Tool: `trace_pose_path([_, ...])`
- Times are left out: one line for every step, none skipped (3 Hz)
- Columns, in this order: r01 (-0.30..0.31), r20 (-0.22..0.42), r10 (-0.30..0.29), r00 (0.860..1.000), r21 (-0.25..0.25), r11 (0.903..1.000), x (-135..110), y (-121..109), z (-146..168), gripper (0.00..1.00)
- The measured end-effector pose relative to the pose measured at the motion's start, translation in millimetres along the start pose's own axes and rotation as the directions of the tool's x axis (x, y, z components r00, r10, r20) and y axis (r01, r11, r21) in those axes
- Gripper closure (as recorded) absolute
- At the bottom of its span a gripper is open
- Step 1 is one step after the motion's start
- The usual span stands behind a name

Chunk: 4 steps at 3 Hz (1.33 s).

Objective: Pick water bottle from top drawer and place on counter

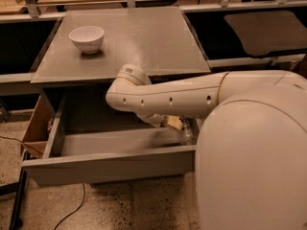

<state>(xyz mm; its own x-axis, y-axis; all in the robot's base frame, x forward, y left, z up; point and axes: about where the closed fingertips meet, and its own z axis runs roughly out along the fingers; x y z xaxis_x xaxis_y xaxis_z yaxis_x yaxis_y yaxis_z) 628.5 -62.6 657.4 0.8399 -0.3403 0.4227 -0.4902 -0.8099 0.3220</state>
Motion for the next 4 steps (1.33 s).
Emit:
trace_pose_path([0.003, -0.013, -0.004, 1.000, -0.012, 0.9999, 5.9, 6.2, -1.4, 0.24])
trace_pose_path([0.010, -0.021, -0.011, 1.000, -0.022, 0.9997, 12.8, 9.5, -3.1, 0.12])
trace_pose_path([0.020, -0.022, -0.021, 1.000, -0.024, 0.9995, 19.2, 7.6, -0.2, 0.12])
trace_pose_path([0.021, -0.014, -0.022, 1.000, -0.016, 0.9996, 25.1, 5.1, 9.3, 0.26])
